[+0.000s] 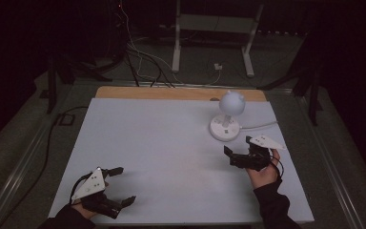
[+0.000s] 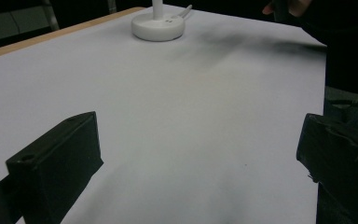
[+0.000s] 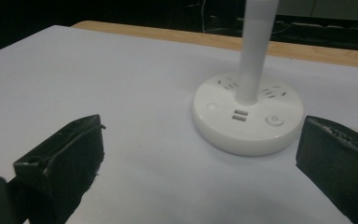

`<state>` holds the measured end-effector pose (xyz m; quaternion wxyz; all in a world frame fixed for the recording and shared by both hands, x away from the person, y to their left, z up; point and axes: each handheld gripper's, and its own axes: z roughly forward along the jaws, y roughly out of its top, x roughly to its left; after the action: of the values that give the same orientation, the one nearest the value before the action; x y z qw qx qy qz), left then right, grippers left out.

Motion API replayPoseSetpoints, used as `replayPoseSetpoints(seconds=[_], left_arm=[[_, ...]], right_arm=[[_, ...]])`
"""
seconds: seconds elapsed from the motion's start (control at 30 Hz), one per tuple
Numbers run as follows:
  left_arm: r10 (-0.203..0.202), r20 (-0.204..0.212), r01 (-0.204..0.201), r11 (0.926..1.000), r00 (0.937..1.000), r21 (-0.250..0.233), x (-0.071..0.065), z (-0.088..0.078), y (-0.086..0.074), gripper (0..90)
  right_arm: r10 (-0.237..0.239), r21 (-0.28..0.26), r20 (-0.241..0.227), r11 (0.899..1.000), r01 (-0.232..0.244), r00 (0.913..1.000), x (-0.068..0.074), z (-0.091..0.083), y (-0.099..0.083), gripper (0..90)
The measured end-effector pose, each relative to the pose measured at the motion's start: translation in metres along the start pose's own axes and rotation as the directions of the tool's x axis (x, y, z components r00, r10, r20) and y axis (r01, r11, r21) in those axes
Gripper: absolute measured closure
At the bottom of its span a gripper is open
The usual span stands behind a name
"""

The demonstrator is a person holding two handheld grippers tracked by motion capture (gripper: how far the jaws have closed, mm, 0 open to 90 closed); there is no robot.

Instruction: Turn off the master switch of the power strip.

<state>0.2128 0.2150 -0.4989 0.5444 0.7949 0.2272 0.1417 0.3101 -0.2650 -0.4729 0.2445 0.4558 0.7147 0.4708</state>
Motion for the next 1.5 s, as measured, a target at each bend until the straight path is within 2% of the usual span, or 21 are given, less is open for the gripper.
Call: replayPoseSetpoints(seconds=[0.4,0.9,1.23,1.5], left_arm=[[0.002,0.0,-0.002,1.0,1.0,0.002,-0.001,0.0,0.0,0.4],[0.002,0.001,-0.002,1.0,1.0,0.0,-0.001,0.0,0.001,0.4],[0.005,0.0,-0.005,1.0,1.0,0.005,-0.001,0.0,0.0,0.4],[0.003,0.001,-0.003,1.0,1.0,0.005,-0.001,0.001,0.0,0.4]], right_arm=[[-0.022,0.031,-0.058,0.999,0.024,0.9981,0.011,-0.013,-0.025,0.7],[-0.049,0.061,-0.091,0.997,0.055,0.9947,0.02,-0.033,-0.051,0.8],[-0.124,0.117,-0.101,0.984,0.135,0.9872,0.03,-0.043,-0.066,0.8],[-0.133,0.134,-0.115,0.98,0.148,0.9845,0.031,-0.042,-0.069,0.7]])
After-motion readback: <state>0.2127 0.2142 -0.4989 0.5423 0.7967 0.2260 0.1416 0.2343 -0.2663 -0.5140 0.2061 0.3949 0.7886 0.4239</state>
